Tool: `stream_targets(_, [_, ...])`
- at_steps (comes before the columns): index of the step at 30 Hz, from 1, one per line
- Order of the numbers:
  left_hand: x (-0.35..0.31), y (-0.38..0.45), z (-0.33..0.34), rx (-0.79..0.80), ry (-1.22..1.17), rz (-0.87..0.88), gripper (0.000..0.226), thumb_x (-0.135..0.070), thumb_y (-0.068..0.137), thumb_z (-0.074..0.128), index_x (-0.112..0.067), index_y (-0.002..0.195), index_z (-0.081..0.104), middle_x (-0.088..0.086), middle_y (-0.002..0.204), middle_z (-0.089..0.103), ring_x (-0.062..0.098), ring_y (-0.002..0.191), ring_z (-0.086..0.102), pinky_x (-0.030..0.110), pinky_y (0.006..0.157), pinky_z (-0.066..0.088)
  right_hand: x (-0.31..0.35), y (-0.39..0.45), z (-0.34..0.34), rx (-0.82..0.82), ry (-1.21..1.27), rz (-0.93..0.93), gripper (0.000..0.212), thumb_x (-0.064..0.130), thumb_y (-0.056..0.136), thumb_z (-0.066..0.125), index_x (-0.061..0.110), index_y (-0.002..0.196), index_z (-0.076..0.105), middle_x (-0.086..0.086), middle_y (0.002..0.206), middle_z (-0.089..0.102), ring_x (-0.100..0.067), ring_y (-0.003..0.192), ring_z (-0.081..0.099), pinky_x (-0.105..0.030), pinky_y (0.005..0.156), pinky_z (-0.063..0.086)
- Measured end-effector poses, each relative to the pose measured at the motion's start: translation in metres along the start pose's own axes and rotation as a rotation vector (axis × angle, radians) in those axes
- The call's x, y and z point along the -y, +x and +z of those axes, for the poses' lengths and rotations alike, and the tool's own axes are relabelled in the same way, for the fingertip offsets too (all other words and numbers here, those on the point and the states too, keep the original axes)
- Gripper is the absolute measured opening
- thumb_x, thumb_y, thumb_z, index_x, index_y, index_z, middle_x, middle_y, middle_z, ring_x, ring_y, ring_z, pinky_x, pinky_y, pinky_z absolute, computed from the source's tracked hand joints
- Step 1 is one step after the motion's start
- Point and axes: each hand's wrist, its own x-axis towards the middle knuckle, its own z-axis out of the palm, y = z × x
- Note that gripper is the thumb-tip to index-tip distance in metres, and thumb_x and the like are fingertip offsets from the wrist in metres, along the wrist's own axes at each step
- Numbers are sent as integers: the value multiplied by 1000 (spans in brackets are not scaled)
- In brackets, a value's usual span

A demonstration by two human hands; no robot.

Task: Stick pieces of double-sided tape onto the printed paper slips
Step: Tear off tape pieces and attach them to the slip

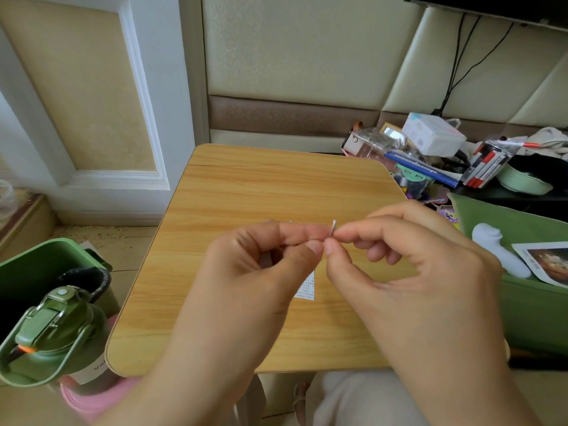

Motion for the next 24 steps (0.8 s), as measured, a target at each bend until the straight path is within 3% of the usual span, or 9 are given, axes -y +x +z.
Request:
stream_targets(3, [1,-2,2,-45,68,45,13,-13,77,69,-22,79,78,-9,49,44,-1,46,41,7,46,32,3,-1,2,-32,-2,29,2,20,71,72,21,72,70,11,72,57,-3,64,47,-8,62,38])
stream_targets(11, [-1,-4,8,-70,229,167,21,-3,79,68,-22,74,76,-16,50,47,-2,45,40,4,45,30,4,-1,6,-51,137,148,8,31,69,61,27,69,68,15,69,56,-4,63,50,-10,58,40])
stream_targets(14, [1,-2,7,-72,185,138,20,-6,78,68,-24,74,77,-13,52,46,-2,46,40,6,45,32,2,0,7,-41,181,160,5,31,70,61,30,68,66,13,68,57,-10,62,52,-16,55,41])
stream_targets(19, [4,2,5,-49,32,27,13,-22,67,79,-29,78,78,-7,54,49,0,48,44,9,50,35,-1,0,6,-14,99,101,6,29,74,65,27,73,70,18,72,55,-1,65,49,-6,62,37])
stream_targets(21, [6,2,5,-38,-16,-9,13,-25,69,71,-29,79,77,-8,54,51,6,48,37,19,52,31,-2,0,6,-24,36,64,3,25,75,69,23,75,72,14,72,56,0,65,46,-5,63,37])
stream_targets(24, [9,1,6,-54,-40,-47,21,-32,72,59,-29,81,77,-7,51,36,14,54,26,35,57,25,-4,-1,7,-45,-27,39,2,19,73,73,19,75,73,10,72,57,-1,66,45,-6,64,37])
